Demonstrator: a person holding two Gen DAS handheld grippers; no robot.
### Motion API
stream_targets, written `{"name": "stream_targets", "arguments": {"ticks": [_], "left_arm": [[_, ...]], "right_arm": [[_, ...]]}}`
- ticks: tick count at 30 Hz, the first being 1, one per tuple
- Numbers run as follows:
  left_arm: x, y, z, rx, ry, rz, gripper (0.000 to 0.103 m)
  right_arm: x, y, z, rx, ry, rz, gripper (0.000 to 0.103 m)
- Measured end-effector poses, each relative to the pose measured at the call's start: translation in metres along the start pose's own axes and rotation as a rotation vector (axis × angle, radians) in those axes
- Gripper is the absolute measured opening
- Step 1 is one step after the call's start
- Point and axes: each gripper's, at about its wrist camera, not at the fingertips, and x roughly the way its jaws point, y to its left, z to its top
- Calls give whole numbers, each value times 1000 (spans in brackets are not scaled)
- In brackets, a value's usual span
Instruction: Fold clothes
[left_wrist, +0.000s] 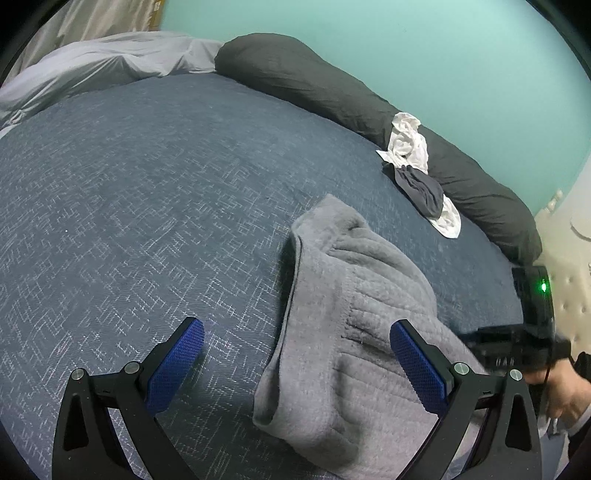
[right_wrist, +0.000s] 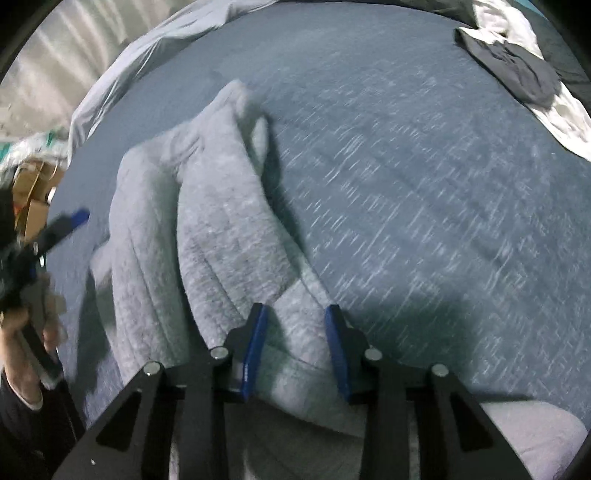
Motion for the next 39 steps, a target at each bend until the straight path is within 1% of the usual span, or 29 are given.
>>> {"name": "stream_targets", "arguments": {"ticks": [2,6,8,10,14,15,16,17,18,19,20,23,24,29,32,36,38,39], "left_arm": [[0,0,0,0,1,-1,103],[-1,0,0,2,0,-2,103],[0,1,0,2,1,-3,103],[0,1,0,1,2,-5,103],[0,2,0,-2,4,-8,103],[0,2,1,-4,3,-8,103],[0,3,1,-6,2,-9,103],[0,3,1,-7,2,-10,103],[0,4,2,-9,2,-10,103],[-1,4,2,-12,2,-11,103],[-1,5,2,-14,1,-13,103],[-3,7,2,-19,-3,-13,103],[-4,7,2,-21,-4,-13,103],[-6,11,2,-31,-8,-15,103],[-6,13,2,-34,-7,-16,103],[-7,17,3,-45,-8,-17,103],[-6,18,3,-49,-7,-18,103],[-6,18,3,-48,-4,-18,103]], "right_arm": [[-2,-3,3,22,-10,7,34],[-9,-15,20,62,-60,-22,36],[-8,-15,32,64,-77,-11,44],[0,-10,36,38,-58,-13,48],[13,0,41,-26,-23,-19,48],[13,1,41,-39,-25,-14,46],[13,4,40,-56,-31,-11,35],[13,6,38,-73,-38,-8,27],[11,8,37,-89,-49,-14,24],[8,11,36,-104,-60,-21,17],[3,11,36,-110,-74,-34,14],[-20,9,41,-106,-147,-76,8],[-28,8,43,-106,-172,-91,8],[-94,8,71,-124,-310,-227,7],[-126,11,94,-133,-388,-329,7],[-158,9,118,-153,-444,-432,7],[-163,11,125,-131,-480,-467,7],[-154,10,129,-124,-461,-476,7]]}}
